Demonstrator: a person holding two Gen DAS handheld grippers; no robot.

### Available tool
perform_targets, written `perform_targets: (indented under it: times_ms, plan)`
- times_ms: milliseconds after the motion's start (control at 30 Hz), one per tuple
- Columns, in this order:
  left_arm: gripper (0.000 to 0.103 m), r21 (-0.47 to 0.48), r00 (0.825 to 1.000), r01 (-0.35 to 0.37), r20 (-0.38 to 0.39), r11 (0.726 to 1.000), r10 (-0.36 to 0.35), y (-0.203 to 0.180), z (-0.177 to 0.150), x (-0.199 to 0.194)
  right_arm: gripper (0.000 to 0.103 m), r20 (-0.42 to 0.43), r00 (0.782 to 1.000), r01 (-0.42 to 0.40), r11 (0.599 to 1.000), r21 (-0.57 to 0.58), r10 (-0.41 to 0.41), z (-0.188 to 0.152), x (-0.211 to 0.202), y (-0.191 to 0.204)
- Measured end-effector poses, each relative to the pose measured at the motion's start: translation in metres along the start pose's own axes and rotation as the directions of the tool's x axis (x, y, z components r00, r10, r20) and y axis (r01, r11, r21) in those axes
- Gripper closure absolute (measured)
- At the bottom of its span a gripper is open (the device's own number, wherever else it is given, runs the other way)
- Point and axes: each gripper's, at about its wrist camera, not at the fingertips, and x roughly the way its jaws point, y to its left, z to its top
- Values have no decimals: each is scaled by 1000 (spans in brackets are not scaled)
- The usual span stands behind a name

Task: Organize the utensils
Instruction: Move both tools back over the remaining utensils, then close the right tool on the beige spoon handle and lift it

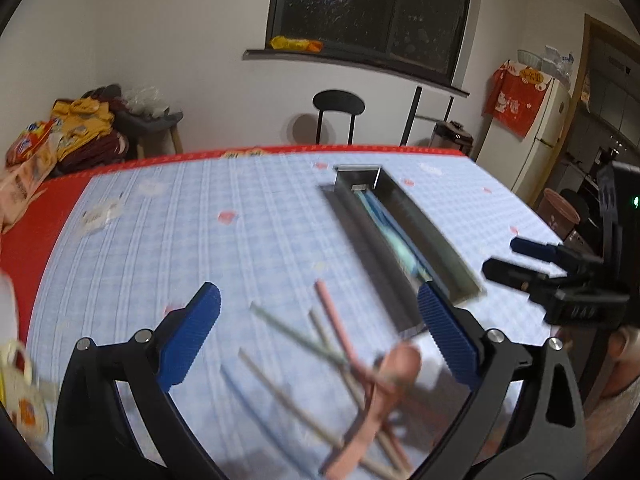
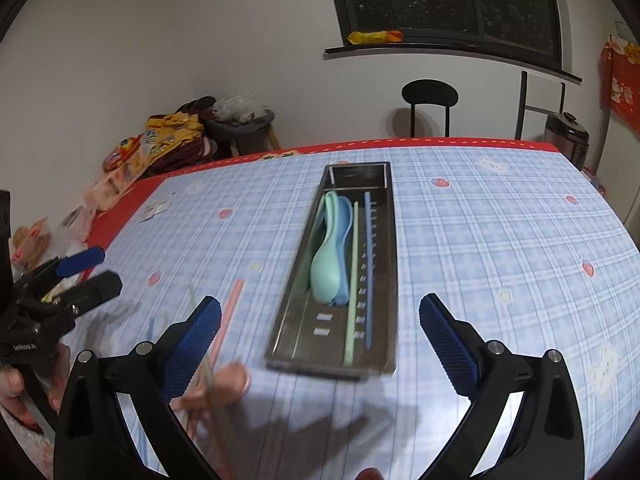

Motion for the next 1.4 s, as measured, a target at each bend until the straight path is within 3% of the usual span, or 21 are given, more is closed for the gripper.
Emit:
perform_targets:
  times_ms: [333,500,733,867,1067,1133,1233,1300,1400]
  plan:
    - [6,5,988,-90,-122,996,90,4,-79,-20,6,-60,995,-82,997,-4,82,-49,-13,9]
    - [6,-30,980,-87,-184,996,80,8,-107,-21,6,-95,992,-84,996,-25,82,-72,-20,6]
    - [6,-75,976,-89,-203,993,73,10,-128,-33,6,-65,992,-107,993,41,110,-93,-51,-25]
    - [6,-96,977,-81,-206,992,60,10,-135,-37,16,-106,991,-88,993,-78,80,-103,-67,-26]
    - [6,-101,977,-67,-206,993,45,8,-140,-38,33,-221,975,-24,963,-268,-38,-132,-77,-15]
    - [6,-91,979,-58,-201,994,39,5,-138,-39,34,-234,972,-22,973,-228,-32,-135,-80,-17]
    - [6,-72,982,-44,-189,996,30,1,-135,-41,41,-244,969,-55,997,-61,39,-136,-87,-26]
    - [6,-64,984,-34,-177,997,22,-2,-134,-43,44,-229,968,-95,995,32,99,-139,-93,-26]
    - [6,-59,984,-24,-179,998,14,-3,-134,-42,46,-263,949,-135,977,167,176,-152,-88,-23]
